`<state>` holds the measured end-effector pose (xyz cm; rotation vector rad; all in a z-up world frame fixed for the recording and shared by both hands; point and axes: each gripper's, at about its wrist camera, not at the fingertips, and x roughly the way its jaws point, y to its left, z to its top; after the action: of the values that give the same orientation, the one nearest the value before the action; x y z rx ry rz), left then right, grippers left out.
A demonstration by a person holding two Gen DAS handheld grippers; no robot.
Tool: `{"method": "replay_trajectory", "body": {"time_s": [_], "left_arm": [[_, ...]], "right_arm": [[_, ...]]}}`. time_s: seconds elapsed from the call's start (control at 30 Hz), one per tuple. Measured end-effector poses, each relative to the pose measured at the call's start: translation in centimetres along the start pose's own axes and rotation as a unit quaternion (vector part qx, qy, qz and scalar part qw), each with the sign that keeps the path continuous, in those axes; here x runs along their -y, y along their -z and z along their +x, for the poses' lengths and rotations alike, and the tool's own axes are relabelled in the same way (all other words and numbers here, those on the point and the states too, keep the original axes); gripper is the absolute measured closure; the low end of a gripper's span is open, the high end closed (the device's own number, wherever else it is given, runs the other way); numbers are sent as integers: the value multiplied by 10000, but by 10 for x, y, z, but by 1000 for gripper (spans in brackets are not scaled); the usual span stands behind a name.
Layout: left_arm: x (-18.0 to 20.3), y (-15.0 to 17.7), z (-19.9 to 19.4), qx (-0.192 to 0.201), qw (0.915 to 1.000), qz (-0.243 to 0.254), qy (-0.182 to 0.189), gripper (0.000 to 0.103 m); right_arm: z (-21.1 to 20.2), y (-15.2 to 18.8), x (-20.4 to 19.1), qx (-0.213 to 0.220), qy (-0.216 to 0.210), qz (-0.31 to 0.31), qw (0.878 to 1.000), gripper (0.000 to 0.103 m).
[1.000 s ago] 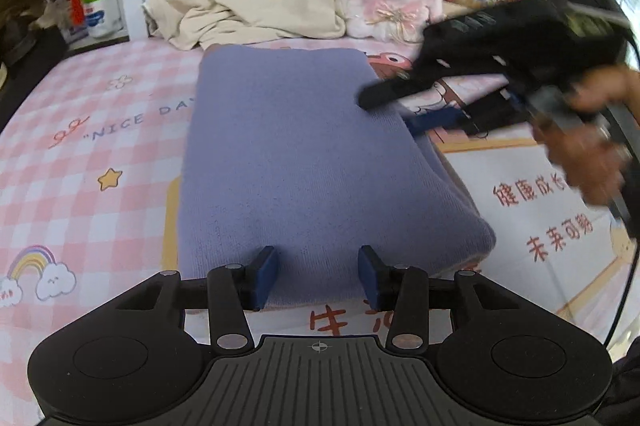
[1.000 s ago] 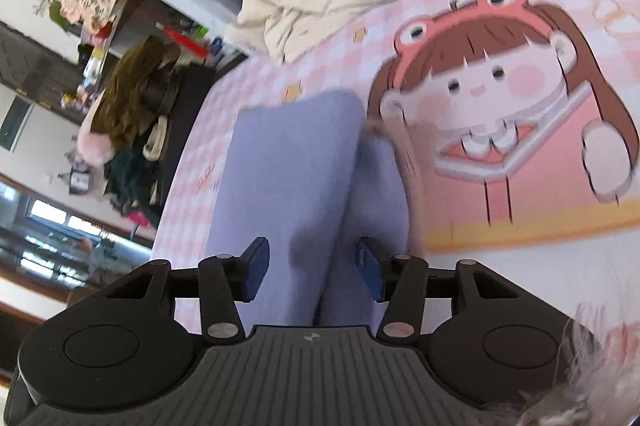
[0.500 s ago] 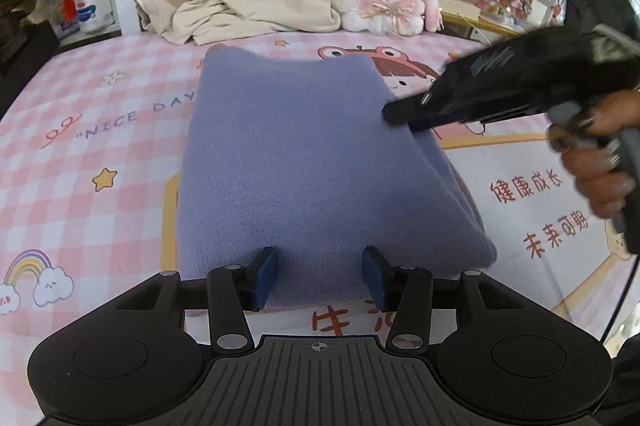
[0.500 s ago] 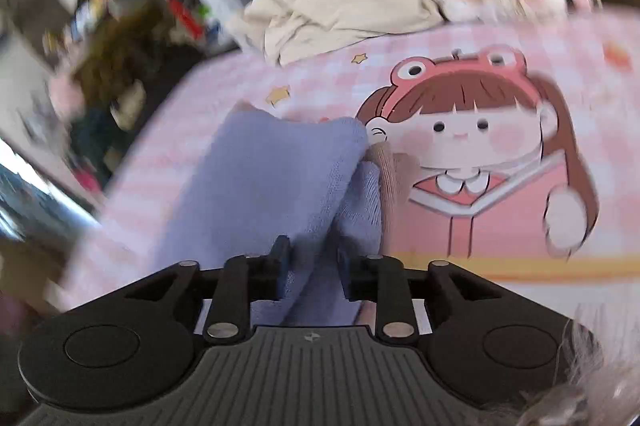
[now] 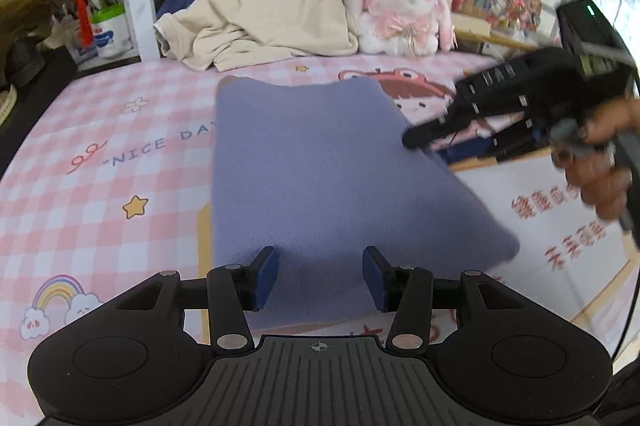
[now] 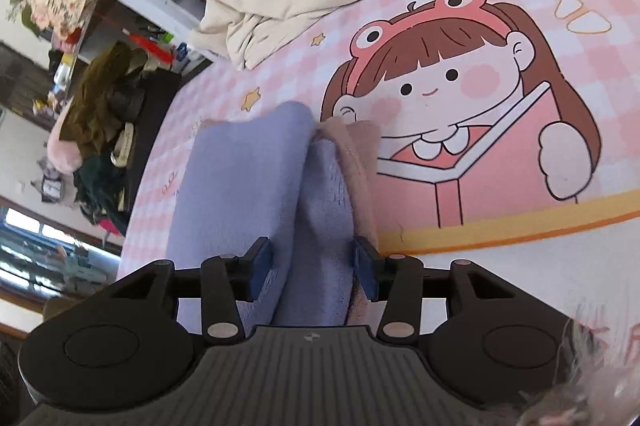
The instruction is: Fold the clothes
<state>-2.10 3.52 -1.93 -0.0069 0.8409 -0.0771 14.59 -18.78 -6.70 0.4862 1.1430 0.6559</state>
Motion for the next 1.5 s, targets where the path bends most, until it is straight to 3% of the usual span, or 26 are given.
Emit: {"method": "replay_trajectory", "body": {"time_s": [0.2,0.27,0.3,0.4,0.5,0.53,0.67,0.7,0.87,0.9,0.93,0.97,1.0,1.07,1.1,1.13,1.17,1.3,1.37,1.43,1.5], "left_arm": [[-1,2,2,-45,10000,75,-12,56],[-1,1,3,-61,10000,63,-16,56],[-1,0,4,-73,9999,73,-31,56],[-1,2,4,-60,9999,65,-55,56],[-4,1,4,-77,9999,-28,-79,56],[-6,1,5,-91,9999,-94,-85,56],[-7,-1,6,-118,9998,-162,-51,56],[-6,-2,7,-134,9998,-123,-56,56],[-5,0,5,-161,9998,82,-78,56],[-6,-1,2,-148,9998,78,-80,56],[-7,-2,-1,-121,9999,73,-87,56],[-8,-4,-6,-41,9999,57,-103,56],[-9,-5,-11,69,9999,20,-103,56],[-14,-9,-18,263,9996,-108,-66,56],[-16,-11,-18,320,9993,-186,-65,56],[-19,-14,-17,356,9990,-263,-59,56],[-21,-17,-14,323,9989,-334,-42,56],[-24,-18,1,61,9989,-471,-12,56],[-25,-15,5,37,9985,-541,47,56],[-23,-15,6,0,9988,-483,25,56],[-21,-14,7,-44,9993,-363,-58,56]], "right_arm": [[7,-19,0,100,-123,207,9997,58],[10,-21,-4,50,-129,54,9999,75],[8,-21,-8,71,-180,-99,9998,84],[-8,-16,-31,457,-244,-938,9942,99],[-38,3,-60,1213,-714,-2236,9645,99],[-39,10,-68,1287,-557,-2600,9554,99],[12,-5,-49,548,1006,-2286,9668,99],[19,-8,-43,445,1106,-2135,9697,98],[-9,-13,-30,721,707,-1277,9867,89],[-15,-12,-30,712,533,-1133,9896,81],[-21,-11,-31,680,325,-1004,9921,63],[-26,-8,-35,622,117,-947,9935,55],[-27,-4,-39,516,-52,-982,9938,49],[-25,4,-48,268,-220,-1143,9928,48],[-17,9,-53,143,-78,-1292,9915,52],[-8,15,-59,17,114,-1460,9892,84],[-9,20,-65,52,132,-1648,9862,96],[-34,40,-85,449,-68,-2271,9728,96],[-30,44,-75,312,254,-2086,9772,96],[-9,45,-53,22,865,-1752,9807,102],[-2,45,-35,97,821,-1544,9845,102]]}}
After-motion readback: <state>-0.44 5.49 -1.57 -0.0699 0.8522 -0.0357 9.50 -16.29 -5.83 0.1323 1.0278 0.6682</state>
